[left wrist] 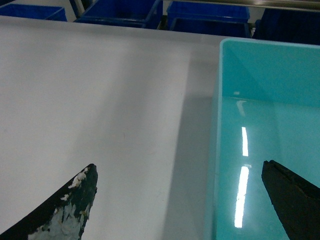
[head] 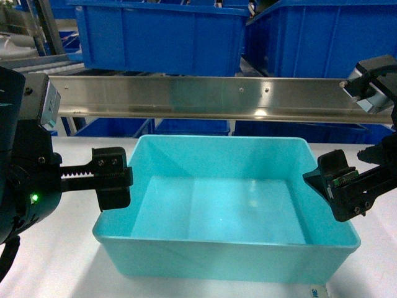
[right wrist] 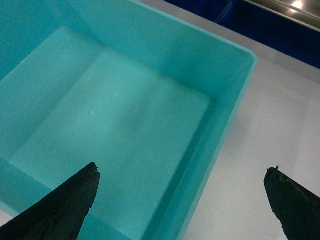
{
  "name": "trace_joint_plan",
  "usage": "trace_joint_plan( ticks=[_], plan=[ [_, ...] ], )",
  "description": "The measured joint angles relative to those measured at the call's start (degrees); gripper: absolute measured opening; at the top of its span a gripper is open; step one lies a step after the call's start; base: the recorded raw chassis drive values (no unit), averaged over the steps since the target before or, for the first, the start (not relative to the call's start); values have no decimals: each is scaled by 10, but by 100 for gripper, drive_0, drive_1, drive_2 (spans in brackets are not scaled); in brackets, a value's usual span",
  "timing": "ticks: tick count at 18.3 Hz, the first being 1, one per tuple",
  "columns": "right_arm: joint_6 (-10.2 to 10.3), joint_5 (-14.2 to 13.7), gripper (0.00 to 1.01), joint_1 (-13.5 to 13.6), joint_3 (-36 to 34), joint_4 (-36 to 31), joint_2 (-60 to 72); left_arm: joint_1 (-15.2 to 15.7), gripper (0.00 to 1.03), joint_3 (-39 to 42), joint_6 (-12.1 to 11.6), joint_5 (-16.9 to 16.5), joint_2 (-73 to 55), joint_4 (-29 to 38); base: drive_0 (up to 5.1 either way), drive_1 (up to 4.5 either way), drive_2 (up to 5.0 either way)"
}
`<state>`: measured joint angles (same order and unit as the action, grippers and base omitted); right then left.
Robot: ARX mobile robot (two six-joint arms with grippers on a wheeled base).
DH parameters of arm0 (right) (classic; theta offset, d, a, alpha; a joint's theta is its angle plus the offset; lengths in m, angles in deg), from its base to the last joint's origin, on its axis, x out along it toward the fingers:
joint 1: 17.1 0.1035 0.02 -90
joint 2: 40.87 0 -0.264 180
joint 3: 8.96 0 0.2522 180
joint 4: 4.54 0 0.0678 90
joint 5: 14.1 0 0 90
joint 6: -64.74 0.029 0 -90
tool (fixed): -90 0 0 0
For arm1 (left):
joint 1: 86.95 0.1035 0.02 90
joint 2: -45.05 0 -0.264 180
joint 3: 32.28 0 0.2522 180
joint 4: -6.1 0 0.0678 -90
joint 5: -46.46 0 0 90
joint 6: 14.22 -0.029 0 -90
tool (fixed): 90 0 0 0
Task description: Organize blue bins on left shelf correctly
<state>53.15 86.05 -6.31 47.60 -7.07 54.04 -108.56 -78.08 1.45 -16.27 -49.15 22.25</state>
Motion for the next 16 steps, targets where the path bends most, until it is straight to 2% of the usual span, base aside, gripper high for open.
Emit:
trace_joint_plan(
  ticks=[6, 12, 16],
  plan=[
    [-8, -4, 98, 0, 1, -19, 41, 1, 98, 0, 4, 4, -39, 2, 0, 0, 0],
    [-18, -40, 98, 0, 1, -43, 94, 0, 98, -8, 12, 3, -63, 5, 0, 0, 0],
    [-20, -47, 98, 0, 4, -59, 120, -4, 98, -15, 24, 0, -78, 6, 0, 0, 0]
  ],
)
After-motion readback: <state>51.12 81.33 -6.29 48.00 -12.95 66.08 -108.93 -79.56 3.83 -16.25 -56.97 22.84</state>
